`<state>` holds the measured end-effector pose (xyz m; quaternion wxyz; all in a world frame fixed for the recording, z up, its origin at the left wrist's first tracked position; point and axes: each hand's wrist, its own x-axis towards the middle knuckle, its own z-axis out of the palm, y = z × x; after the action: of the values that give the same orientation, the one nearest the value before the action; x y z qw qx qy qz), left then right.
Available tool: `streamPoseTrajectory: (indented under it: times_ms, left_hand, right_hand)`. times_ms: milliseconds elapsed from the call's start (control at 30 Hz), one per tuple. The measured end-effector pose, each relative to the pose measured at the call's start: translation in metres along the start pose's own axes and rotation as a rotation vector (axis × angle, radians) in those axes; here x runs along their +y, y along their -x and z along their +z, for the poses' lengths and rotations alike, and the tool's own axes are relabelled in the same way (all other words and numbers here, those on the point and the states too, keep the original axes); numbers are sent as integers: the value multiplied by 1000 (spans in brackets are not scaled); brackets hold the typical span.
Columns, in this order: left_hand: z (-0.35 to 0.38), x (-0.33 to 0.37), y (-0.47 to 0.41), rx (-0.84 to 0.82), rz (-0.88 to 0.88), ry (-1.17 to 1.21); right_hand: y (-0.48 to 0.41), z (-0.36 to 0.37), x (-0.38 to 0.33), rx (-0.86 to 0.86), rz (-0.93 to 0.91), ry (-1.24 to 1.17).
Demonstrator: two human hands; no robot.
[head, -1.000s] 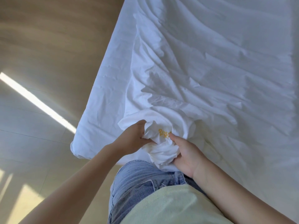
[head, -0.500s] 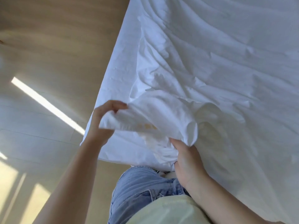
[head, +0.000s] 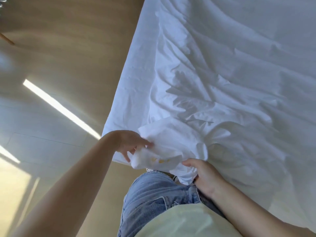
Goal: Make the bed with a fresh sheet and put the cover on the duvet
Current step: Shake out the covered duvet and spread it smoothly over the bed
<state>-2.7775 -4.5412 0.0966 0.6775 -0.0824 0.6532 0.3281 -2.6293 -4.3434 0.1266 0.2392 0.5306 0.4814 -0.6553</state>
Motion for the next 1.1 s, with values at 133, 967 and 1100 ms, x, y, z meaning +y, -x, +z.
streamPoseTrajectory:
  times_ms: [133, 967, 1100]
  left_hand:
    - [7, -6, 6, -38, 108, -389]
    - [99, 48, 5, 421, 387, 625]
    - [69, 46, 37, 582, 547, 799]
  right_hand:
    - [1, 2, 9, 10, -50, -130]
    - [0, 18, 4, 67, -295, -493]
    - [23, 37, -8, -128, -384, -552]
